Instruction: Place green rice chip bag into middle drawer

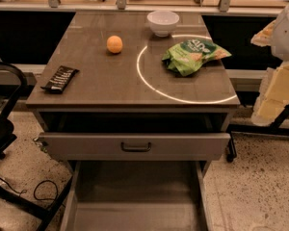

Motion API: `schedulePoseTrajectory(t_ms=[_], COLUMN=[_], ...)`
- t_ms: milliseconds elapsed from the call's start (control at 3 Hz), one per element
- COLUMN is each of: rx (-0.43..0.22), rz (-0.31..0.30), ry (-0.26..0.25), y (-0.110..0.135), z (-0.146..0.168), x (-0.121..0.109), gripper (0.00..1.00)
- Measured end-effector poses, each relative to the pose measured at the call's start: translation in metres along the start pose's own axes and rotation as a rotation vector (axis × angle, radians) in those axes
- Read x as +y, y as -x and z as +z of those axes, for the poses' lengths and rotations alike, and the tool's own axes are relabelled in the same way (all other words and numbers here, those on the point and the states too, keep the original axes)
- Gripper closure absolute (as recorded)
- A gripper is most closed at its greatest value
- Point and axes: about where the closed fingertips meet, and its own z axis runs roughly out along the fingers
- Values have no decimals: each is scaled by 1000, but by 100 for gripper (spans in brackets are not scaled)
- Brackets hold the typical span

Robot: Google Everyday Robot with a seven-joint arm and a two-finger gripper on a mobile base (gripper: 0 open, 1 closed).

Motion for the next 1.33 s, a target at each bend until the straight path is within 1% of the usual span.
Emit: schedulePoseTrajectory(t_ms=[333, 667, 1000, 1333], rx=[0, 1, 14, 100], rz=[0, -53, -188, -346], ry=[0, -55, -144, -251], y=[0, 10, 35, 67], z=[0, 0, 1, 10], x=[0, -12, -47, -95], gripper=[0, 0, 0, 0])
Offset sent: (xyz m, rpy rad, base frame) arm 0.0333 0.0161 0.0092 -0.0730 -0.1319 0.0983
